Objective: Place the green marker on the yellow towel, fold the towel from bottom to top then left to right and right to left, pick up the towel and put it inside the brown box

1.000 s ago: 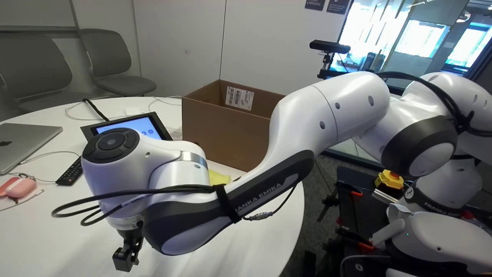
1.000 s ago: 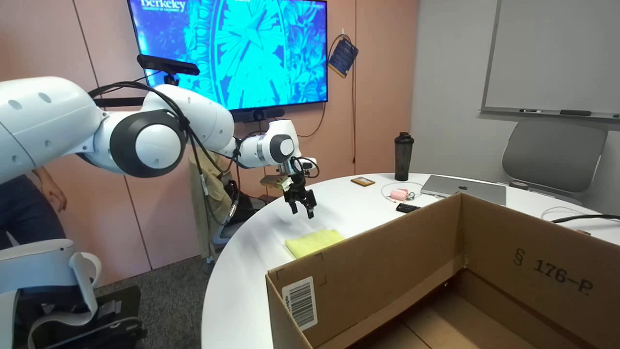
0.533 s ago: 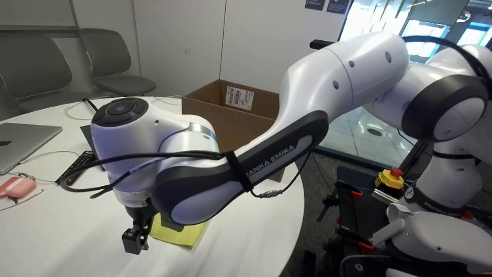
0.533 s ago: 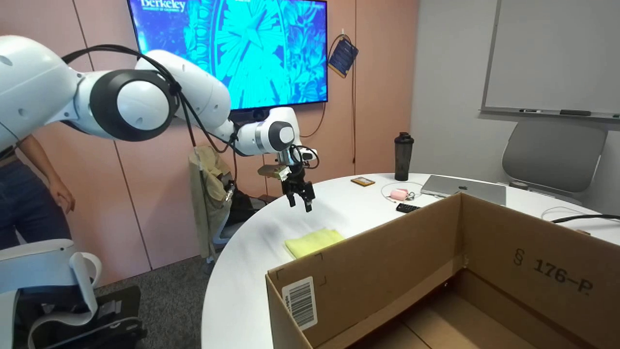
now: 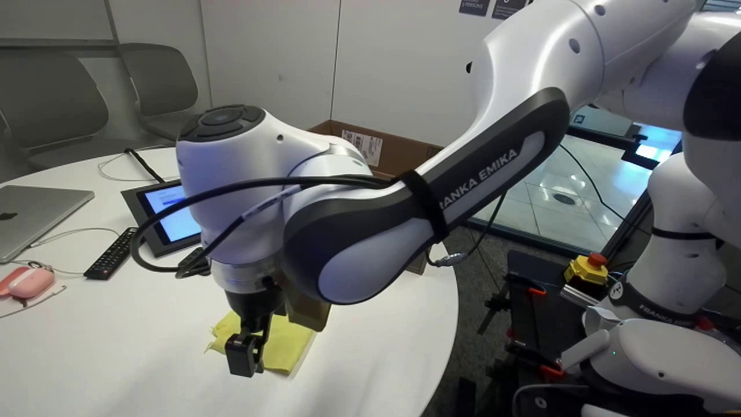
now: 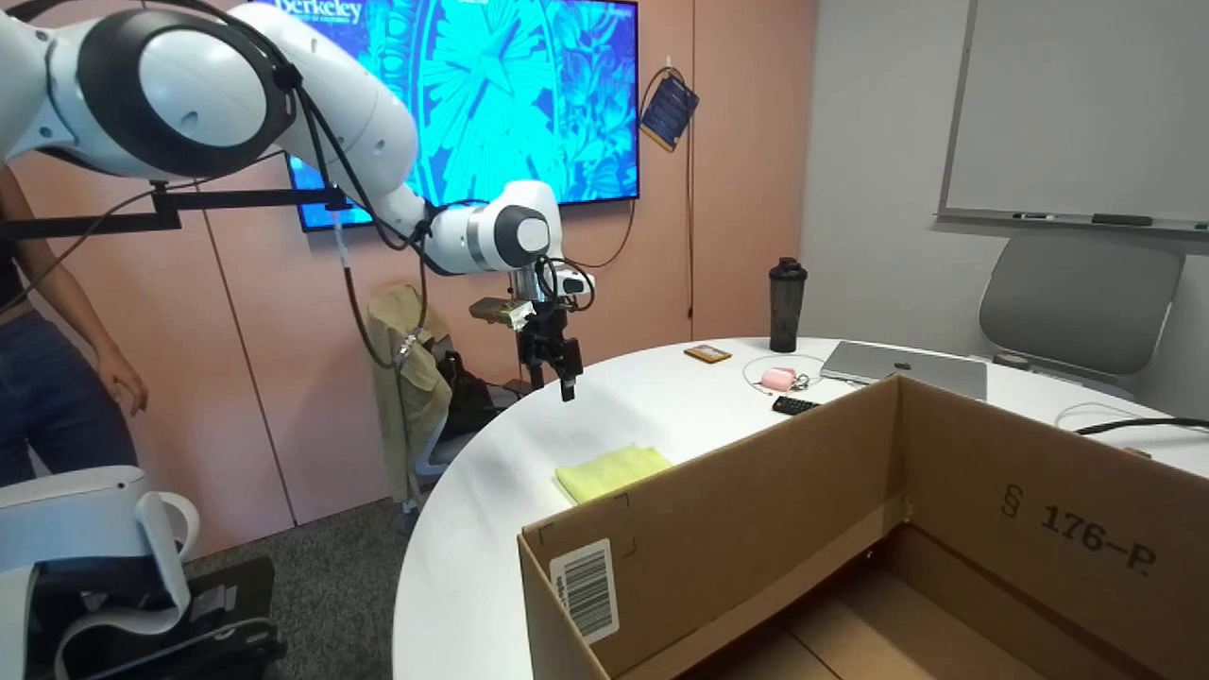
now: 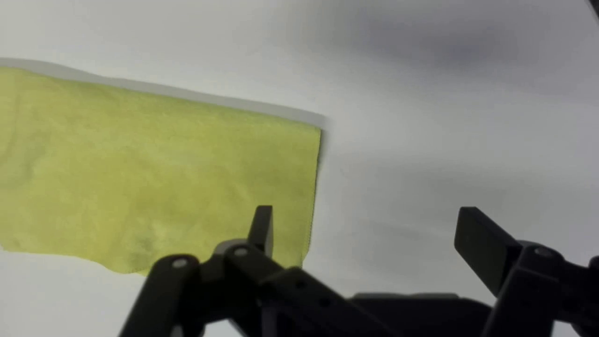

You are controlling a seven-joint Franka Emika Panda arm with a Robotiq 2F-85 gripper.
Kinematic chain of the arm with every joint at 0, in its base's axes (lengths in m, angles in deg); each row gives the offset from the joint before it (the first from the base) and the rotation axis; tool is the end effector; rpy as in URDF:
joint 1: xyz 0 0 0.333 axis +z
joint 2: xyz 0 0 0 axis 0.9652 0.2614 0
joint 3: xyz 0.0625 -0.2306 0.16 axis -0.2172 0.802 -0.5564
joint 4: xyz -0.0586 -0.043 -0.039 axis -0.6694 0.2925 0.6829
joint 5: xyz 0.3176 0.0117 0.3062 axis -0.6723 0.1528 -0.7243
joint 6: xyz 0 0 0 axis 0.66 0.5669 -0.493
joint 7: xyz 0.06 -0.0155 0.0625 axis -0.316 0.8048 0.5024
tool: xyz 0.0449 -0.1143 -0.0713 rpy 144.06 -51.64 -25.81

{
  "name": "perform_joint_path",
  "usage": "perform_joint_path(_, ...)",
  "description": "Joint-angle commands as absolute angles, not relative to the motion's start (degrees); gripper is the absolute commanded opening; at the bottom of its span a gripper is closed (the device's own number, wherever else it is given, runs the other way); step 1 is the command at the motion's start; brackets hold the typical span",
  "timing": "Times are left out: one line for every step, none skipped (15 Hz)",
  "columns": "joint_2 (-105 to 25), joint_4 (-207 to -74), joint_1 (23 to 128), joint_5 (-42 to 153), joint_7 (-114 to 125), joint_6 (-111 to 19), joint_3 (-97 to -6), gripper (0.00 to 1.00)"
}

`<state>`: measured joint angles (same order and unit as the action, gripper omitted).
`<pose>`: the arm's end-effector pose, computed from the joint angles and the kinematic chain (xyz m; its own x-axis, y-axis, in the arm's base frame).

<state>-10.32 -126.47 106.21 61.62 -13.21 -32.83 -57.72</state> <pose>0.6306 0.4026 0.1503 0.9653 0.2608 -0.0152 0.2607 -0.9580 0.1197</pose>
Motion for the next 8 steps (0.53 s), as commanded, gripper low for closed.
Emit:
perform_joint_path(-19.04,-140.46,104.66,60.49,-12.18,-38.00,-59.19,1.00)
perform_joint_path(-20.02,-142.85,103.93,61.43,-11.88,-39.25,-60.08,1.00)
perform_joint_path(-21.21,-145.66,103.35,61.66,-10.64,-40.92,-60.55,1.00)
perform_joint_path(-21.92,-147.96,102.95,62.16,-9.47,-42.36,-60.94,1.00)
perform_joint_path(-22.00,-149.31,102.57,62.62,-8.30,-43.73,-61.22,1.00)
perform_joint_path(-21.96,-150.31,101.97,63.05,-6.39,-44.85,-61.64,1.00)
perform_joint_path(-22.18,-151.58,101.37,63.45,-4.39,-45.95,-62.02,1.00)
perform_joint_path(-21.84,-151.96,100.98,63.75,-2.90,-46.99,-62.22,1.00)
